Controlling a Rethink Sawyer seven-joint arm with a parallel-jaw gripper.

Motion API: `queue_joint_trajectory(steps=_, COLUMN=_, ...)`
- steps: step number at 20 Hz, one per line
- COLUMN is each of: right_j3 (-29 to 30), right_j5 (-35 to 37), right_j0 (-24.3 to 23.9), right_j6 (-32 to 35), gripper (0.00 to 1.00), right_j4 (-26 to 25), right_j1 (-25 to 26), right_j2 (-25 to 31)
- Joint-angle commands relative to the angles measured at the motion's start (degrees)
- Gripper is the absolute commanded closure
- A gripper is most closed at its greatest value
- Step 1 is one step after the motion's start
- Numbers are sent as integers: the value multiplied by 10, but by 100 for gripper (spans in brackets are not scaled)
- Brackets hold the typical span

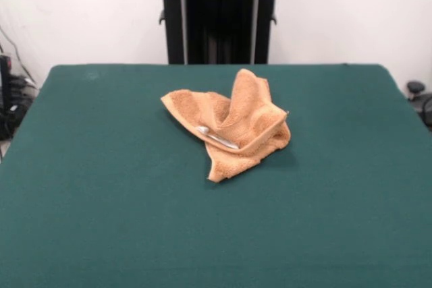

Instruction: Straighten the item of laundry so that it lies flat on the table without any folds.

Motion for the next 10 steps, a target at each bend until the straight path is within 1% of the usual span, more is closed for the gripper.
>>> queue_joint_trajectory(steps=1, right_j3=-34, right_j5=-83, right_j0=35, right_j6=148, gripper=0, right_j4=-44, right_j1=75, right_j2=-46)
queue_joint_trajectory(steps=6, right_j3=-43, right_j5=-116, right_j0=52, right_j6=141, gripper=0, right_j4=-41, right_j1=89, right_j2=-61)
queue_joint_trajectory(steps=7, right_j3=-44, right_j5=-133, right_j0=53, right_j6=141, gripper=0, right_j4=-36, right_j1=94, right_j2=-63)
queue_joint_trajectory(steps=8, right_j3=-40, right_j5=-149, right_j0=48, right_j6=137, gripper=0, right_j4=-31, right_j1=96, right_j2=-58)
queue_joint_trajectory(steps=9, right_j3=-32, right_j5=-184, right_j0=27, right_j6=127, gripper=0, right_j4=-24, right_j1=104, right_j2=-31)
queue_joint_trajectory(steps=10, right_j3=-31, right_j5=-198, right_j0=22, right_j6=125, gripper=0, right_j4=-24, right_j1=110, right_j2=-25)
